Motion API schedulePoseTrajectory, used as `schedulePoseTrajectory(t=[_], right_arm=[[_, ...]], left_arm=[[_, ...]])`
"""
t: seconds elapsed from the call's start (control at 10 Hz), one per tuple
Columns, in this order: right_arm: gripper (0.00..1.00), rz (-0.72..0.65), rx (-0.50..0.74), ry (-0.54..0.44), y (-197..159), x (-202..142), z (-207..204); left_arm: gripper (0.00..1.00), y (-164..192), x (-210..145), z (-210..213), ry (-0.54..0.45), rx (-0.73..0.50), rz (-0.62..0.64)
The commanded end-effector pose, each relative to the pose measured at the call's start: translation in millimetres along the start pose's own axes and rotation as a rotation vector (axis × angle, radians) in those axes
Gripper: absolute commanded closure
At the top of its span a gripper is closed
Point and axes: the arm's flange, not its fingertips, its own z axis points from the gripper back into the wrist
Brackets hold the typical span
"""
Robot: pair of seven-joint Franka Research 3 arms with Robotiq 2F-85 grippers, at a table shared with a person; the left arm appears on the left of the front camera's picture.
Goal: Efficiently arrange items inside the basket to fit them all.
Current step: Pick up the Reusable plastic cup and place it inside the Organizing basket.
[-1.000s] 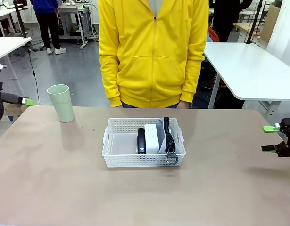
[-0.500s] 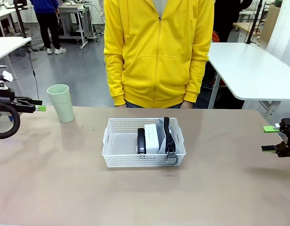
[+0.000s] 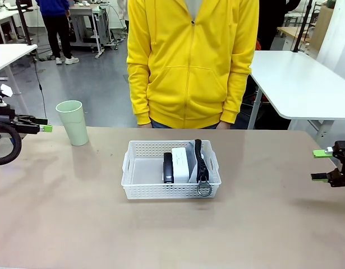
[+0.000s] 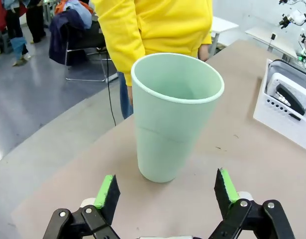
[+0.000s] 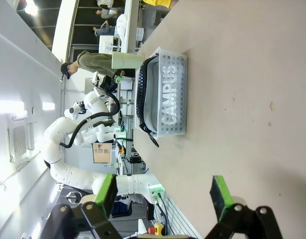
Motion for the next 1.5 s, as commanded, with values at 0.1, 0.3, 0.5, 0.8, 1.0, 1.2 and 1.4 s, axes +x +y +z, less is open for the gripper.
schedulePoseTrajectory(t=[0.1, 0.3, 0.5, 0.8, 1.0, 1.2, 1.4], right_arm=[[0.00, 0.000, 0.014, -0.013, 3.5, 1.4, 0.3], [0.00, 0.000, 0.014, -0.013, 3.5, 1.4, 0.3], [0.00, 0.000, 0.014, -0.013, 3.5, 1.4, 0.3], [0.00, 0.000, 0.014, -0.013, 3.5, 1.4, 0.3], [0.00, 0.000, 0.014, -0.013, 3.5, 1.4, 0.3], [0.00, 0.000, 0.014, -0.013, 3.5, 1.4, 0.3], [0.00, 0.000, 0.014, -0.013, 3.5, 1.4, 0.3]], left_arm=[[0.00, 7.0, -13.5, -11.9, -0.020, 0.031, -0.177], [0.00, 14.1, -24.1, -16.6, -0.036, 0.013, -0.224], [0.00, 17.8, -31.2, -30.4, -0.066, -0.037, -0.301], [0.00, 32.8, -40.1, -59.7, -0.066, -0.038, -0.338], [0.00, 38.6, -42.1, -71.8, -0.081, -0.043, -0.311], [0.00, 41.2, -41.1, -87.2, -0.103, -0.043, -0.303], [0.00, 43.7, -40.7, -100.1, -0.119, -0.052, -0.276]])
